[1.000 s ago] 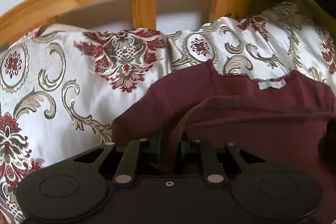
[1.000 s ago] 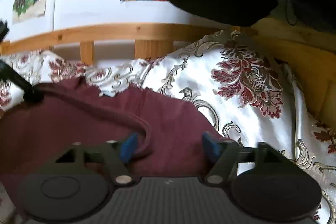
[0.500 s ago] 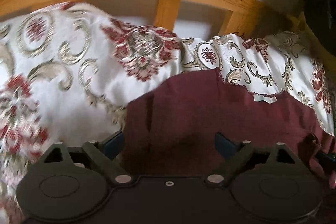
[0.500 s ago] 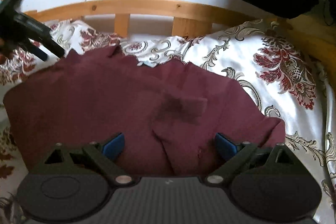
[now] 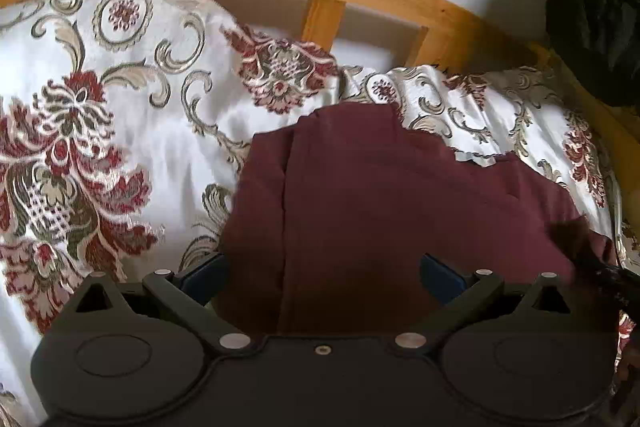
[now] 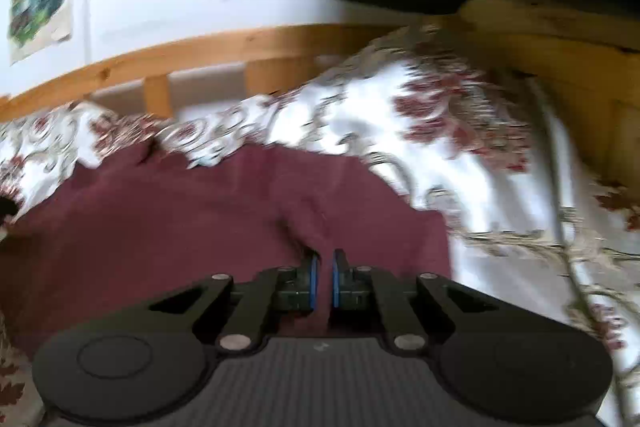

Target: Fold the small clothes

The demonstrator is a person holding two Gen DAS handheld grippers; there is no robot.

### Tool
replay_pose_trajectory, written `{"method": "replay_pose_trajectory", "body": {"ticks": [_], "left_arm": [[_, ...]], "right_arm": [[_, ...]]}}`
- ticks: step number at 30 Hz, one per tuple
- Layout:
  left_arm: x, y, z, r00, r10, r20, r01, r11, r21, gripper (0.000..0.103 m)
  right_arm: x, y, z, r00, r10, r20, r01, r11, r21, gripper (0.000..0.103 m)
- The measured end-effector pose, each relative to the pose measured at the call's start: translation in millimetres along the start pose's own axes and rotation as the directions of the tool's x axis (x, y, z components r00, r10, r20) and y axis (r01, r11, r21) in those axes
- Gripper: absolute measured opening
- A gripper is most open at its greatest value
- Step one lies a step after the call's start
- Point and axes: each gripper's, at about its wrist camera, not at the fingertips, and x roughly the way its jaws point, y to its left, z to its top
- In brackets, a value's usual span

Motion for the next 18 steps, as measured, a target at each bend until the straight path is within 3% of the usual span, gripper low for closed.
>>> {"method": "replay_pose_trajectory", "body": {"ticks": [4, 7, 12, 18], "left_arm": [[6.2, -1.4, -3.1, 0.999, 0.029, -0.033, -0.028, 1.000, 0.011, 0.102], [11.3, 3.0, -5.6, 0.998, 0.041, -0.057, -0.042, 0.999, -0.029, 0.102], [16.2, 13.4, -10.0, 0.995, 0.047, -0.093, -0.057, 0.992, -0.115, 0.102], [11.2, 15.2, -11.2, 0.995, 0.056, -0.087, -0.066, 0.991, -0.113, 0.102]], "right_arm": [[4.0, -16.9, -2.3, 0.999, -0.005, -0.050, 0.008, 0.997, 0.072, 0.009], [7.4, -15.5, -6.6, 0.999, -0.007, -0.044, 0.010, 0.998, 0.058, 0.009], [6.0, -5.0, -1.2, 0.999, -0.029, 0.027, 0.030, 0.999, -0.042, 0.008], [-11.6, 6.4, 6.4, 0.982, -0.054, 0.181, 0.082, 0.985, -0.150, 0.008]]}}
